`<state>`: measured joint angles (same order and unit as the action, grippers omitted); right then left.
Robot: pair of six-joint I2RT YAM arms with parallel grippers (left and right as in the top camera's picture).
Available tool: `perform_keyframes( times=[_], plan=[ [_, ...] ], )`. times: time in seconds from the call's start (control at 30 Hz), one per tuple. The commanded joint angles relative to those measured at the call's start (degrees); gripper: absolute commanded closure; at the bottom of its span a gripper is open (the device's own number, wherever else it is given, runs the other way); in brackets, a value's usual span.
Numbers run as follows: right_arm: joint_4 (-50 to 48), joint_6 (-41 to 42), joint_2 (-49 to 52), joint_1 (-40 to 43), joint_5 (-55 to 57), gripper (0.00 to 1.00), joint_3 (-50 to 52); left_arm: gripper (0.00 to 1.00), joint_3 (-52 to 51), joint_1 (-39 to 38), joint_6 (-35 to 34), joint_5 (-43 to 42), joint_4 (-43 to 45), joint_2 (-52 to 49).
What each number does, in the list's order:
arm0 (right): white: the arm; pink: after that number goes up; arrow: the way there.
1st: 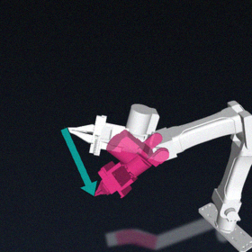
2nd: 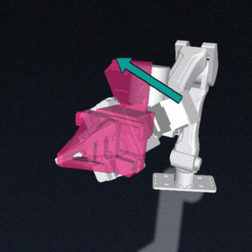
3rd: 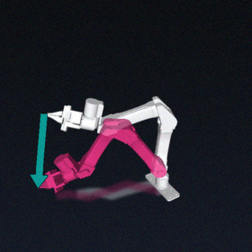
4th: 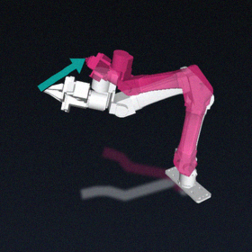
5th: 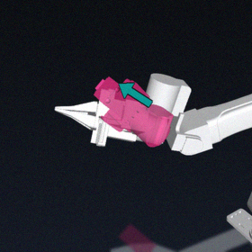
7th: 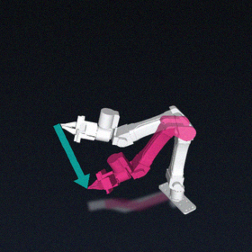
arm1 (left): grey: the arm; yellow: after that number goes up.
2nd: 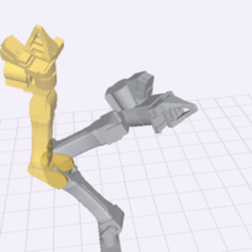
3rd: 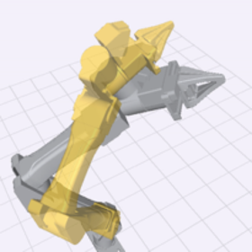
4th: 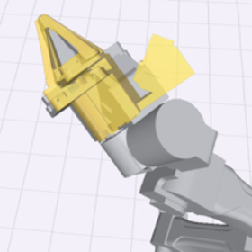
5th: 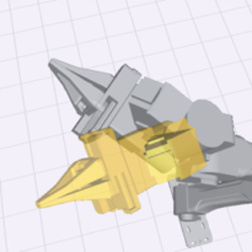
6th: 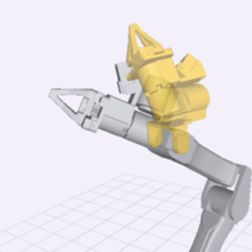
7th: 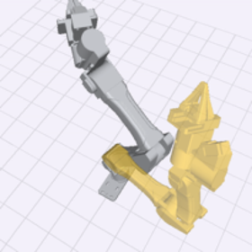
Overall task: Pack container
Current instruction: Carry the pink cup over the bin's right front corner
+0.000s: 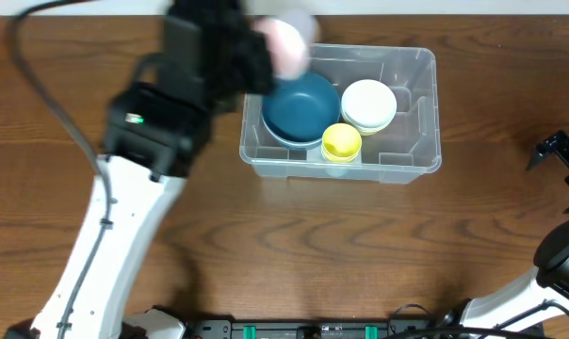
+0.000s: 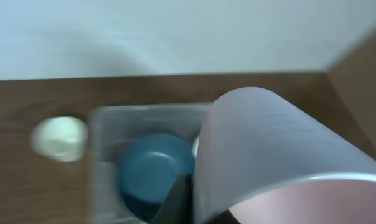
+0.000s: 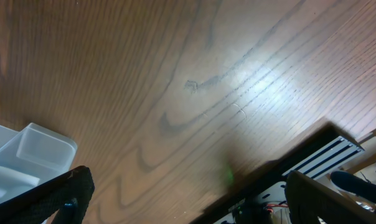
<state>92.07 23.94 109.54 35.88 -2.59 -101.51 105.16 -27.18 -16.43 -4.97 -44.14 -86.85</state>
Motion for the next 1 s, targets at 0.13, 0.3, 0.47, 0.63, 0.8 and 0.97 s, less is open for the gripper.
perform_keyframes(
  times=[0.13, 0.3, 0.47, 0.63, 0.8, 0.97],
  plan=[
    [0.0, 0.9, -1.4, 0.6, 0.1, 0.01, 0.0, 0.94, 0.8, -11.6, 1.0, 6.2, 5.8, -5.7],
    [0.0, 0.9, -1.4, 0.6, 0.1, 0.01, 0.0, 0.94, 0.8, -14.1, 0.9, 6.6, 8.1, -11.0],
    [0.0, 0.9, -1.4, 0.6, 0.1, 0.01, 0.0, 0.94, 0.7, -14.8, -1.5, 6.5, 7.8, -16.9],
    [0.0, 0.9, -1.4, 0.6, 0.1, 0.01, 0.0, 0.94, 0.7, -16.4, -1.4, 6.5, 8.2, -20.7],
    [0.0, 0.9, -1.4, 0.6, 0.1, 0.01, 0.0, 0.94, 0.7, -18.6, -1.4, 6.5, 8.7, -22.2],
    [0.0, 0.9, -1.4, 0.6, 0.1, 0.01, 0.0, 0.94, 0.7, -20.2, -1.4, 6.5, 8.5, -23.4]
  ],
)
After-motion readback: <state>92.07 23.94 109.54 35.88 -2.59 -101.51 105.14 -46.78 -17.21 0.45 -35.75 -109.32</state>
